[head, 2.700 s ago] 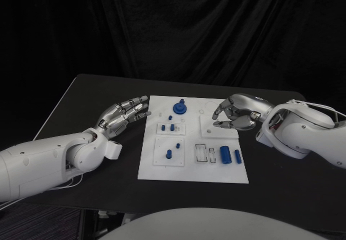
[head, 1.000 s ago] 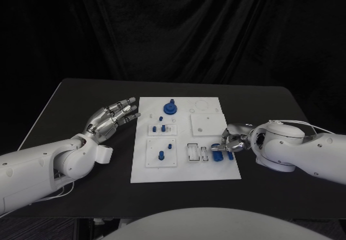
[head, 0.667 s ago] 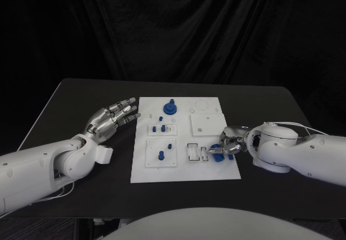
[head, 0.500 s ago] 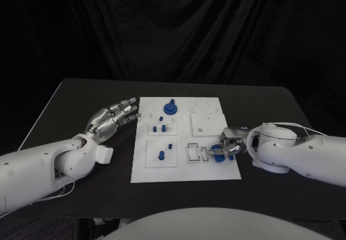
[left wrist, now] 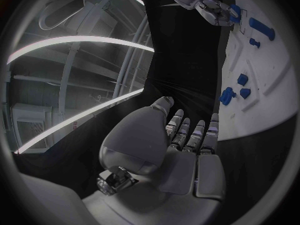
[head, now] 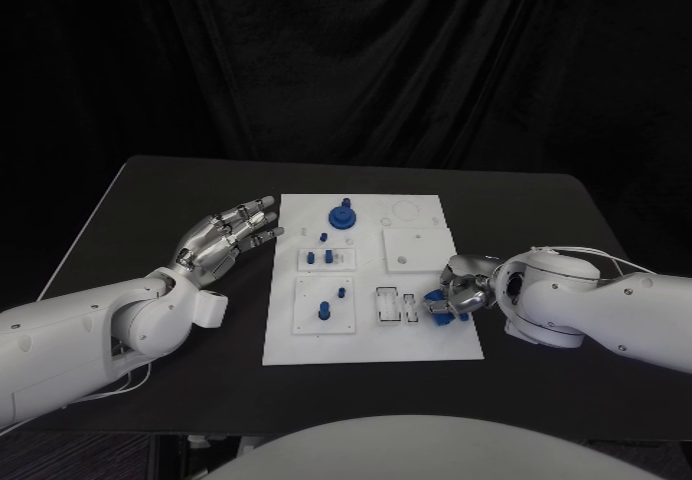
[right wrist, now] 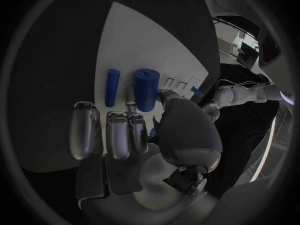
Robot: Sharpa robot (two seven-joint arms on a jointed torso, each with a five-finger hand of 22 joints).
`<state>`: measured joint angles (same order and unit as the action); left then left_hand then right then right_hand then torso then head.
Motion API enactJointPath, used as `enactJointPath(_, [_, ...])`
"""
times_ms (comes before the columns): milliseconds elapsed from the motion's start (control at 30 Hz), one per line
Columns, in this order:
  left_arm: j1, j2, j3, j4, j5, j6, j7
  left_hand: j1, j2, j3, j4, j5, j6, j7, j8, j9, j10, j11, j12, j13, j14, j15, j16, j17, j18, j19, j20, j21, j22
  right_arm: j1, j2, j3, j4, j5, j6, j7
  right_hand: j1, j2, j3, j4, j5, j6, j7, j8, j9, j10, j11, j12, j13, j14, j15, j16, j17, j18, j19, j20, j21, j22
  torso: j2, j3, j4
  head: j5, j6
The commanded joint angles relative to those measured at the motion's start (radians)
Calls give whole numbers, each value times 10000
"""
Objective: Assemble the parts on the task board
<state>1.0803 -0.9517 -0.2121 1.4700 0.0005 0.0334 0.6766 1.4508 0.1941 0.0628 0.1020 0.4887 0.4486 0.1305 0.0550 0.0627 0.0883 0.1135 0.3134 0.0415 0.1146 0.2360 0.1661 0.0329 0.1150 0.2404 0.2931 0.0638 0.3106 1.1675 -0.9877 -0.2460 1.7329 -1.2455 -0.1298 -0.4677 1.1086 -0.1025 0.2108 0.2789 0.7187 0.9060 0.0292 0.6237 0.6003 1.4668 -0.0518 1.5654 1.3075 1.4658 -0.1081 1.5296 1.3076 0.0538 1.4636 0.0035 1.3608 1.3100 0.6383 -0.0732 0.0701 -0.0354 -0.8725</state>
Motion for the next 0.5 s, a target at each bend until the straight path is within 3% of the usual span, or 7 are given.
enactJointPath(33, [-15,-2,10,31,53,129,98,-95,-35,72,14,42,-7,-8,41,-1,12,73,38,10,-15,37,24,8,-61,53,-5,43,-14,-21,-112,-17,230,1554,-971,539,163,88,1179,-915,902,-13,-177,250,378,1040,-64,54,2633,892,-72,-68,1875,-70,435,-78,81,1995,7,-1,7,31,-1])
enactJointPath(233, [-18,-3,10,34,54,111,92,-99,-34,83,15,45,-4,-7,40,-1,16,76,53,11,-4,38,43,12,-64,56,-5,44,-13,197,-172,-12,528,3019,-1584,970,-18,64,1301,-856,1011,-56,-166,298,492,1040,-56,54,2633,895,-69,-64,1878,-70,432,-80,92,1994,9,6,3,30,-1])
enactJointPath(300, [-18,7,10,38,54,105,90,-99,-34,83,15,45,-4,-7,40,-1,16,76,53,11,-4,38,43,12,-64,56,-5,44,-13,246,-140,-11,609,3433,-1658,1078,-251,99,1364,-751,572,-176,-142,301,603,1040,-32,54,2633,892,-51,-72,1864,-59,409,-66,53,1977,8,4,20,0,-1])
enactJointPath(500, [-19,29,10,39,54,106,84,-102,-34,87,15,47,-4,-7,40,-2,18,77,57,12,-1,39,49,13,-64,64,-5,46,-4,295,46,-14,619,3855,-1465,1129,-498,168,1399,-635,-149,-293,-102,301,739,1040,9,54,2633,881,-15,-104,1814,-27,347,-32,-73,1932,11,-16,33,33,-1])
